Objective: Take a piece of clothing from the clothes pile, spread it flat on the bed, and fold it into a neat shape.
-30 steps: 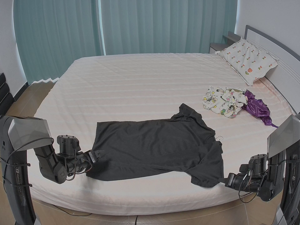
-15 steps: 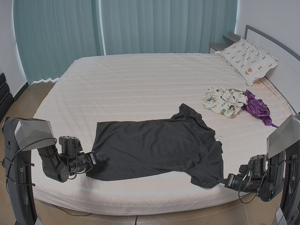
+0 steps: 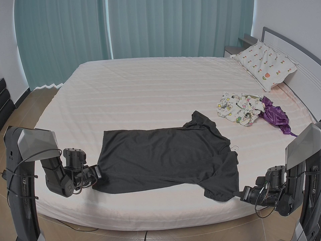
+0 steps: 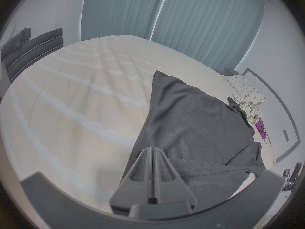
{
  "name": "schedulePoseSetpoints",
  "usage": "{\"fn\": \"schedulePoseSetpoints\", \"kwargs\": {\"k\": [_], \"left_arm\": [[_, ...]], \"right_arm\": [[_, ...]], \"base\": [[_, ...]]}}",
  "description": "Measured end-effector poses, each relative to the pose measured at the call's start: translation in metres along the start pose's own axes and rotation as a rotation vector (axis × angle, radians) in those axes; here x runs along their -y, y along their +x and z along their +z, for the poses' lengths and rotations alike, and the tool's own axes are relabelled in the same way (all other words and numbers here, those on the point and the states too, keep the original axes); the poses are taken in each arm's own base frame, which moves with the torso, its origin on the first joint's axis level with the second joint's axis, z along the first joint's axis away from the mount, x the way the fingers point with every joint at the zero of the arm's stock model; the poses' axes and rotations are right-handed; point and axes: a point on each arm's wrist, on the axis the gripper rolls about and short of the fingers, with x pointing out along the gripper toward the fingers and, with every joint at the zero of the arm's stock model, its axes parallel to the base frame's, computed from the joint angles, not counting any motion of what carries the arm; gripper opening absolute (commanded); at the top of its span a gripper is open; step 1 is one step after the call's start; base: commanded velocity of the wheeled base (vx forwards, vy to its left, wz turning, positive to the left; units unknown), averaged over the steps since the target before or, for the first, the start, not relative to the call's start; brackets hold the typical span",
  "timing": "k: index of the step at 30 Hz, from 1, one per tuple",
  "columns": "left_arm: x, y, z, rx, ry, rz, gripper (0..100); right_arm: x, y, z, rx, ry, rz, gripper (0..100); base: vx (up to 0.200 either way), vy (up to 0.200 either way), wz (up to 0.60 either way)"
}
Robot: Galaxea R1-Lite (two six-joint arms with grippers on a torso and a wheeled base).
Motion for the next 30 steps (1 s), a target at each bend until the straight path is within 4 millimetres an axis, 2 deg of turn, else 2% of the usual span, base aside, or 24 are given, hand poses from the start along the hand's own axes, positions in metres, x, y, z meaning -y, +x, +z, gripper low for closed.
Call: {"fn": "schedulePoseSetpoints", "kwargs": {"k": [6, 16, 25, 30], "left_arm": [[-0.003, -0.013, -0.004, -0.005, 0.0, 0.013, 0], [-0.007, -0.053, -0.016, -0.007, 0.027, 0.015, 0], [-0.015, -0.094, -0.039, -0.039, 0.077, 0.022, 0], [-0.02, -0.11, -0.052, -0.077, 0.103, 0.035, 0]], "right_arm": [[0.0, -0.001, -0.001, -0.002, 0.001, -0.003, 0], [-0.002, -0.015, -0.003, -0.006, 0.002, -0.007, 0], [-0.005, -0.02, -0.001, 0.012, -0.006, -0.01, 0], [-0.003, -0.02, -0.003, 0.013, -0.013, -0.053, 0]], "base": [[0.0, 0.0, 0.0], [0.0, 0.0, 0.0], [0.0, 0.0, 0.0], [0.0, 0.0, 0.0]]}}
